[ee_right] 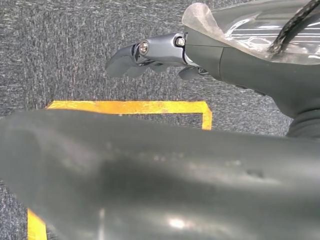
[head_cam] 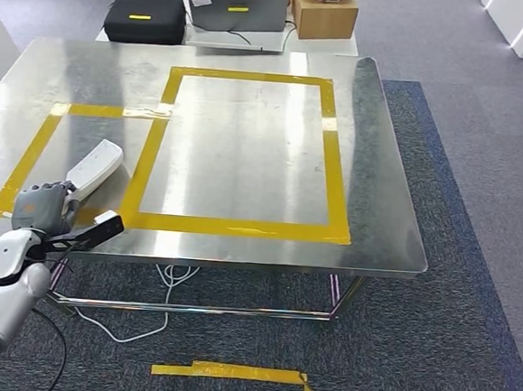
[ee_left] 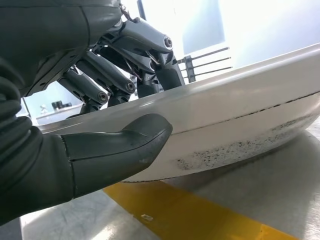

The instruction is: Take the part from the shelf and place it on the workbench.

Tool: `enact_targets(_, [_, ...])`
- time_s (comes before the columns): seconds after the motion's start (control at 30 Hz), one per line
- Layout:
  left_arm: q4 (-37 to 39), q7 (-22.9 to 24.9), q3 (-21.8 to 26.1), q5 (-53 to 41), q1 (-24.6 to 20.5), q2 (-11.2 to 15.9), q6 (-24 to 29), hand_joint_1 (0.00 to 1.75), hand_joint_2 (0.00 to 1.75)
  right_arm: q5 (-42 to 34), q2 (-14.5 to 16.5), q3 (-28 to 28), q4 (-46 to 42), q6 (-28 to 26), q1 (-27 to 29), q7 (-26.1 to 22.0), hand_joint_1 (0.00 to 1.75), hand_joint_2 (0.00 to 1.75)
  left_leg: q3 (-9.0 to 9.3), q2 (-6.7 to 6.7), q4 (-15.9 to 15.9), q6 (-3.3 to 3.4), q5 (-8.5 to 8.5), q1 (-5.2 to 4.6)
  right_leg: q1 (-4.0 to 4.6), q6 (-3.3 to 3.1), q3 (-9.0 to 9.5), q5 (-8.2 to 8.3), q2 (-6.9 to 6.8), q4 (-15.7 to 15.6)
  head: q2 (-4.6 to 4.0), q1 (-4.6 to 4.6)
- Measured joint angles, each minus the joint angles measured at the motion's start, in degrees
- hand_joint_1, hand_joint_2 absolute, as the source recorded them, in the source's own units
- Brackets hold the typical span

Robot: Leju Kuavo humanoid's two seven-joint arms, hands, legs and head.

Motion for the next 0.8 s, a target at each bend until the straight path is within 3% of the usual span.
enact_targets(0.13, [0.99, 1.20, -0.01, -2.59, -0.97, 0.13, 0.19, 1.75, 1.75, 0.02, -0.03, -0.06, 0.00, -0.04, 0.14, 0.04, 0.00, 0.00, 0.00, 0.00, 0.00, 0.00, 0.00, 0.00, 0.00, 0.00, 0.00, 0.00, 0.01, 0.00, 0.00, 0.00])
enact_targets(0.27, [2.44, 3.21, -0.04, -6.74, -2.00, 0.56, 0.80, 0.00, 1.75, 0.25, -0.03, -0.06, 0.00, -0.05, 0.25, 0.16, 0.00, 0.00, 0.00, 0.00, 0.00, 0.00, 0.00, 0.00, 0.00, 0.00, 0.00, 0.00, 0.01, 0.00, 0.00, 0.01])
enact_targets(0.3, [2.82, 3.75, -0.04, -7.74, -2.27, 0.69, 0.93, 0.00, 1.75, 0.34, -0.03, -0.07, 0.00, -0.05, 0.26, 0.22, 0.00, 0.00, 0.00, 0.00, 0.00, 0.00, 0.00, 0.00, 0.00, 0.00, 0.00, 0.00, 0.00, 0.00, 0.00, 0.00])
enact_targets(0.43, [4.22, 5.08, -0.04, -10.02, -3.46, 1.14, 1.42, 0.00, 0.00, 0.57, -0.03, -0.08, 0.00, -0.06, 0.25, 0.33, 0.00, 0.00, -0.01, 0.00, 0.00, 0.00, 0.00, 0.00, 0.00, 0.00, 0.00, 0.00, 0.00, 0.00, 0.00, 0.01])
enact_targets(0.8, [6.61, 5.52, -0.24, -11.85, -7.52, 0.98, 1.24, 0.00, 0.00, 0.57, -0.03, -0.10, 0.00, -0.02, -0.01, 0.39, 0.00, 0.00, -0.01, 0.00, 0.01, 0.01, 0.01, 0.00, 0.00, 0.00, 0.00, 0.01, 0.01, 0.00, 0.00, 0.01])
